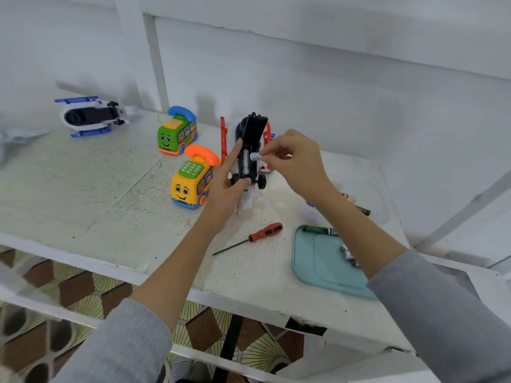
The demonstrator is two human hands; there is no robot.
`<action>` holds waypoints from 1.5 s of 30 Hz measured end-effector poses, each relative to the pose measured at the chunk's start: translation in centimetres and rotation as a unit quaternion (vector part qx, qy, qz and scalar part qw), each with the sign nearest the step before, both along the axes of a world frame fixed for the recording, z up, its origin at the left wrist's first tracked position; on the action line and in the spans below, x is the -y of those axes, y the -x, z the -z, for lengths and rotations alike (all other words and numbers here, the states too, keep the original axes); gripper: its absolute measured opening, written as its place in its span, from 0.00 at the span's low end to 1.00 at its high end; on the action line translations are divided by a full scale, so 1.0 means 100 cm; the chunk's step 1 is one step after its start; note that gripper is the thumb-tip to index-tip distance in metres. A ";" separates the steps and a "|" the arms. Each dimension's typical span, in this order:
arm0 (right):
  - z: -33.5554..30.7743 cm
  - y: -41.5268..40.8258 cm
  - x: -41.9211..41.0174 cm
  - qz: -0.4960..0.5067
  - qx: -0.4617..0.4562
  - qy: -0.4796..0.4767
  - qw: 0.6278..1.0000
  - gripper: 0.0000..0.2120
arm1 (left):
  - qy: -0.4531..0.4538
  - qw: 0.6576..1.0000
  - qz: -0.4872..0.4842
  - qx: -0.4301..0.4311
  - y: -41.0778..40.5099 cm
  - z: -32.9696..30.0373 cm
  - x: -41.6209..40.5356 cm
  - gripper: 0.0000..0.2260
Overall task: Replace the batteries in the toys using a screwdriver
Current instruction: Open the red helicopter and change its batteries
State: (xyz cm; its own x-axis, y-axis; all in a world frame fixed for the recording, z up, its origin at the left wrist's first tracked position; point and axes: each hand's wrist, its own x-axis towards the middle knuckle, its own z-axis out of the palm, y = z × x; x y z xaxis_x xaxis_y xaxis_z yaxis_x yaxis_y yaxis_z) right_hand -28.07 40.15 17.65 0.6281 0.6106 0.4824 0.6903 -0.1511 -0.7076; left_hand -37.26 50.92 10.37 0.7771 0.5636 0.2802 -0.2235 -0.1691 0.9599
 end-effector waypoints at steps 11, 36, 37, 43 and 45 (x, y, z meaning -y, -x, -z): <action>0.021 -0.003 -0.011 -0.029 0.197 0.069 0.978 0.09 | -0.006 1.000 0.010 -0.009 -0.004 0.002 -0.002 0.31; 0.017 -0.011 -0.020 -0.035 0.133 0.161 0.977 0.07 | -0.015 0.999 -0.001 -0.046 -0.003 -0.001 -0.001 0.31; 0.017 -0.011 -0.020 -0.031 0.127 0.160 0.979 0.07 | -0.018 0.999 0.001 -0.048 -0.004 -0.002 -0.001 0.31; 0.019 -0.014 -0.016 -0.036 0.084 0.164 0.982 0.08 | -0.035 0.998 0.021 -0.055 -0.005 -0.004 -0.001 0.31; 0.015 -0.014 -0.009 -0.053 0.060 0.174 0.982 0.12 | -0.025 0.998 0.024 -0.049 -0.005 -0.002 -0.002 0.31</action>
State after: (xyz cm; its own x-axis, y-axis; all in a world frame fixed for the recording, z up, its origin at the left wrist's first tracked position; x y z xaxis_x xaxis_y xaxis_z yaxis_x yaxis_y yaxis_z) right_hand -26.65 41.07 16.14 0.5040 0.8101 0.2997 0.7899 -0.2918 -0.5394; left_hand -36.73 51.11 10.61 0.8280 0.5123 0.2279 -0.1373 -0.2087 0.9683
